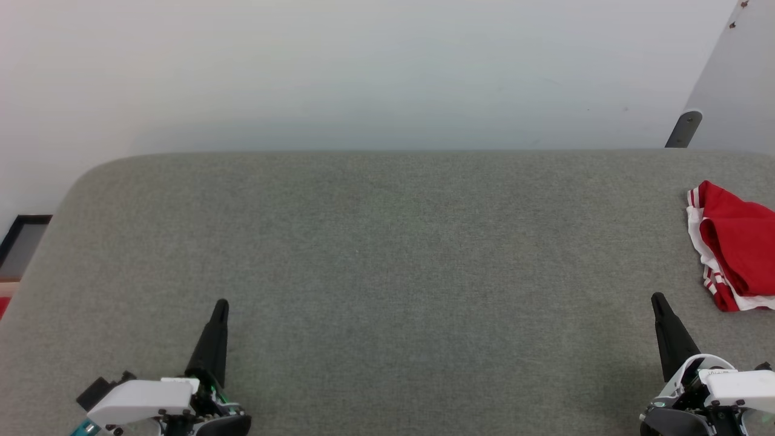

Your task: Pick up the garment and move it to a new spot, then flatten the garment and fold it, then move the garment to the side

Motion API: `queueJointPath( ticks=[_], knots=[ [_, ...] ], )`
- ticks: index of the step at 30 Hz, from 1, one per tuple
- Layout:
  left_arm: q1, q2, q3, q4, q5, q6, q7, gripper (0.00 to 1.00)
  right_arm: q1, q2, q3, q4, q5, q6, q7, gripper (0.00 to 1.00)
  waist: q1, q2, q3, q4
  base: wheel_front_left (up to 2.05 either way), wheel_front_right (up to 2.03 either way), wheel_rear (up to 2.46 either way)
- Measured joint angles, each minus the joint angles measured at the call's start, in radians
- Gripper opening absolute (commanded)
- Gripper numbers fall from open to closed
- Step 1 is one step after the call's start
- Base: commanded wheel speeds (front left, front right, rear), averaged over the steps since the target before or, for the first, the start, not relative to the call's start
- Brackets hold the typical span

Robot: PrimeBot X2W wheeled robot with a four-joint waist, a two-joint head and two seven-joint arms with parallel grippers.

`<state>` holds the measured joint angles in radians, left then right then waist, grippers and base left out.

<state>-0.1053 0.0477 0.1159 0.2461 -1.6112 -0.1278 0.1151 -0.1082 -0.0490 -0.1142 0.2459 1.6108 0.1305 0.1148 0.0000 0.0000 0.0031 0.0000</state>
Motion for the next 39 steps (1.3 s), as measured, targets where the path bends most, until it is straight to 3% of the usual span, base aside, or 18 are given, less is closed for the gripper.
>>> queueJointPath(
  ticks=[39],
  knots=[
    [0.000,0.000,0.000,0.000,0.000,0.000,0.000,0.00,0.000,0.000,0.000,0.000,0.000,0.000,0.000,0.00,0.0000,0.0000,0.000,0.000,0.00,0.00,0.00]
  ],
)
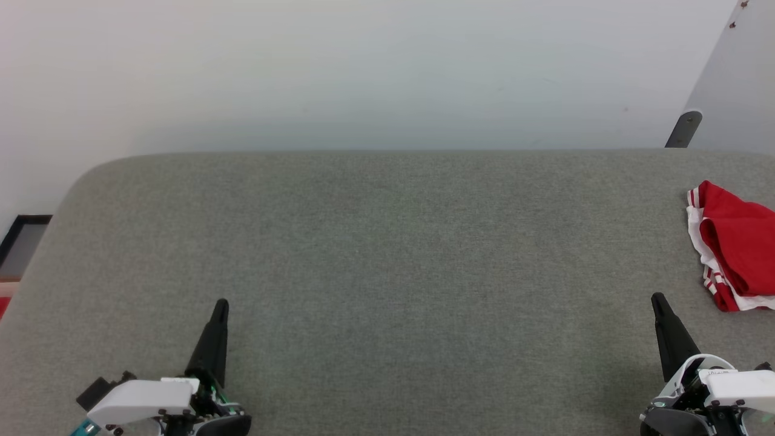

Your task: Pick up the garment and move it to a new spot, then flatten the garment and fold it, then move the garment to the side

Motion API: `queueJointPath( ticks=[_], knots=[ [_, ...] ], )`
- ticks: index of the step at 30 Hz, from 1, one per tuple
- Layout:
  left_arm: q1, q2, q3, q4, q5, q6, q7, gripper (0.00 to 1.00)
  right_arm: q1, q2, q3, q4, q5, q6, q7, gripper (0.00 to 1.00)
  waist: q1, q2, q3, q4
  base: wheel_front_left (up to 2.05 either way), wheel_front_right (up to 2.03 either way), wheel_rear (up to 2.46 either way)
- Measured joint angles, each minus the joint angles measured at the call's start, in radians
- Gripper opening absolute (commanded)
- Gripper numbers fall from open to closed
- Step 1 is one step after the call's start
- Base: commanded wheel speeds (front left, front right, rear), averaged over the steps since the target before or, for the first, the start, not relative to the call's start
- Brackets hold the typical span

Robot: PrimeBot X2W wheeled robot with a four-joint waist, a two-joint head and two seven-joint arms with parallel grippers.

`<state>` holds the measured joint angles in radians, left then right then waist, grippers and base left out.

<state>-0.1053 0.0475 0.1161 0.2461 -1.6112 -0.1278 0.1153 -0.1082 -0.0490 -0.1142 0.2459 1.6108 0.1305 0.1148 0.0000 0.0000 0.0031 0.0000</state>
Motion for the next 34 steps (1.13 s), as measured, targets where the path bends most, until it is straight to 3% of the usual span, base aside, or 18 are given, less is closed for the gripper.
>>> queueJointPath(
  ticks=[34],
  knots=[
    [0.000,0.000,0.000,0.000,0.000,0.000,0.000,0.00,0.000,0.000,0.000,0.000,0.000,0.000,0.000,0.00,0.0000,0.0000,0.000,0.000,0.00,0.00,0.00]
  ],
)
